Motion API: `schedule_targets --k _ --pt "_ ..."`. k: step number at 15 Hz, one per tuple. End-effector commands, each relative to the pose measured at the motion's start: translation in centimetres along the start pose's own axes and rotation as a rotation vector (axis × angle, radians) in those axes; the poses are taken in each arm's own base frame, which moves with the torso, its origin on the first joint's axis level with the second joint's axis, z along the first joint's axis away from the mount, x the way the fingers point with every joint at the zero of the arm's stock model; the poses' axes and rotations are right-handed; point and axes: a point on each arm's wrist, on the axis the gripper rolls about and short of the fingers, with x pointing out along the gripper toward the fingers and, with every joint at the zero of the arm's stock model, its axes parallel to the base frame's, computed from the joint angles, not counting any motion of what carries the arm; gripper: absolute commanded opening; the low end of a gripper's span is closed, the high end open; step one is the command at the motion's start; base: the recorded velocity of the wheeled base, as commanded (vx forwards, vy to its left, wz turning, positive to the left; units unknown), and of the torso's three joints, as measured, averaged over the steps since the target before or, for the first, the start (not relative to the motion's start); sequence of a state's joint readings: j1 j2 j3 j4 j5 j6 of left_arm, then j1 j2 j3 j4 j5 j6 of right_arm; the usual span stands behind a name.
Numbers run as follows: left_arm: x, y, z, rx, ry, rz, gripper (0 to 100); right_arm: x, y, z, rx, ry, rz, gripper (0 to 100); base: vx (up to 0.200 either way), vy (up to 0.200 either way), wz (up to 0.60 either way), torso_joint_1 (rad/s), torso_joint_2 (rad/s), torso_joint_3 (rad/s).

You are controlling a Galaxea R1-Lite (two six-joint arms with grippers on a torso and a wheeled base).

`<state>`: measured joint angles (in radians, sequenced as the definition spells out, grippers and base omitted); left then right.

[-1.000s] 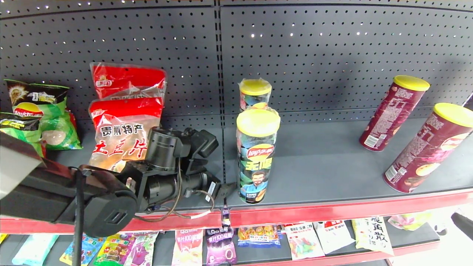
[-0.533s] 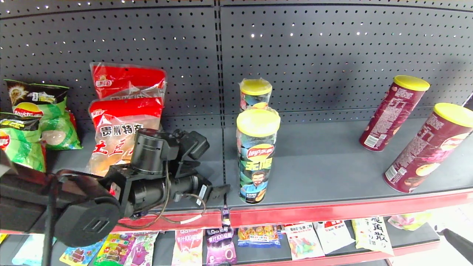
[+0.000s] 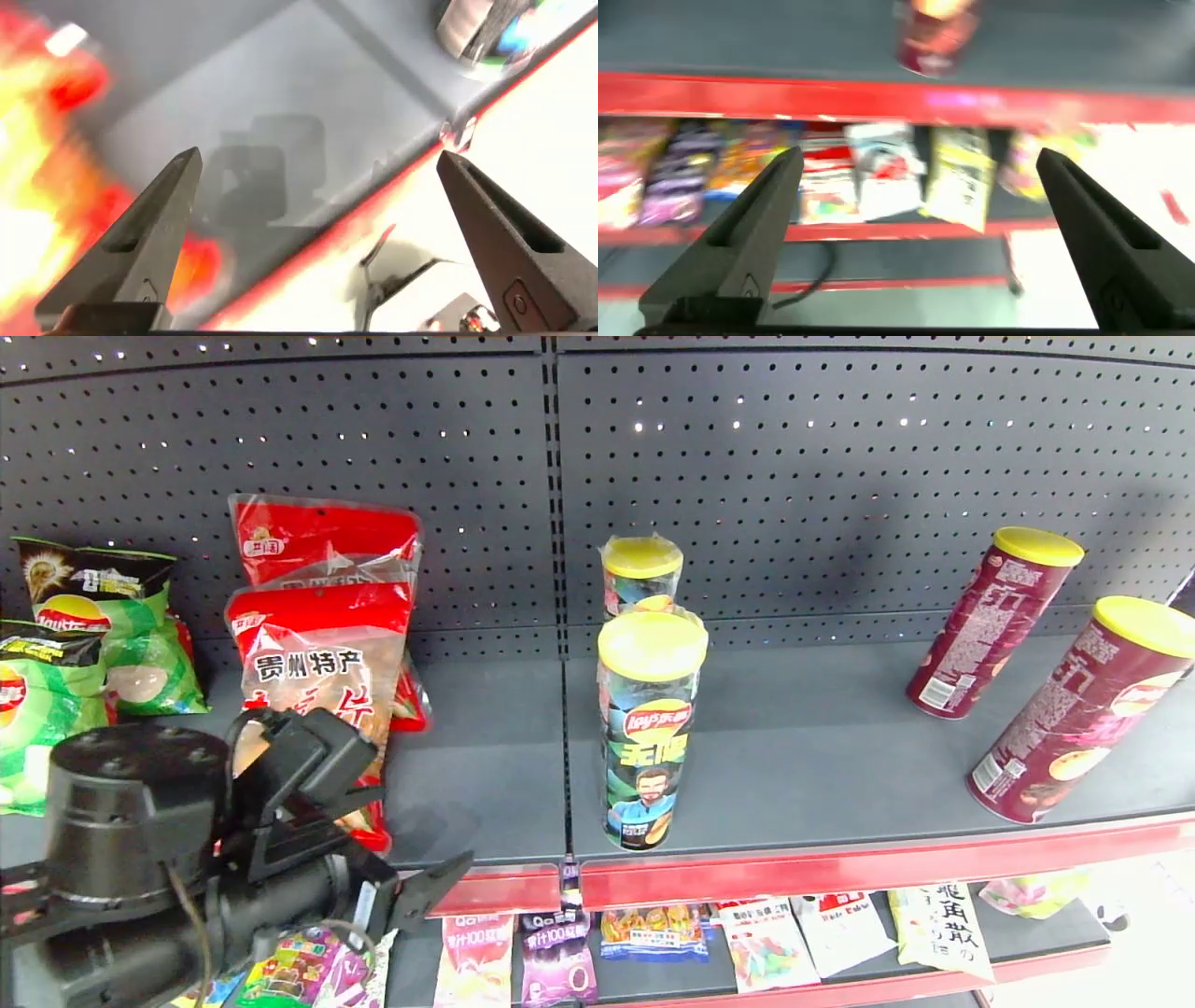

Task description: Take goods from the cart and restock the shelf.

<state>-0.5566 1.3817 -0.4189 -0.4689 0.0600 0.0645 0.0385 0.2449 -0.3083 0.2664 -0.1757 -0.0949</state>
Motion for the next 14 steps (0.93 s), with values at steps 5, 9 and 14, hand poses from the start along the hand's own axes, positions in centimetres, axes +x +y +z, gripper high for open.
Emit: schedule_targets --k 5,9,14 --pt "-7.5 0.2 2.8 -0.205 -0.064 0.025 100 -0.3 0.6 -4.1 0.017 0.041 -0.173 100 0.0 0.0 0.0 0.0 0.0 0.0" --pt "-7.2 -0.4 2.8 -0.164 -0.049 -0.222 100 0.1 1.0 -4.4 -0.034 0.01 -0.031 100 0.0 0.0 0.0 0.0 0.0 0.0" --pt "-1.4 -1.1 4.5 -0.073 -0.121 -0.317 100 0.7 1.7 -4.7 -0.016 -0.072 0.223 100 0.0 0.0 0.0 0.0 0.0 0.0"
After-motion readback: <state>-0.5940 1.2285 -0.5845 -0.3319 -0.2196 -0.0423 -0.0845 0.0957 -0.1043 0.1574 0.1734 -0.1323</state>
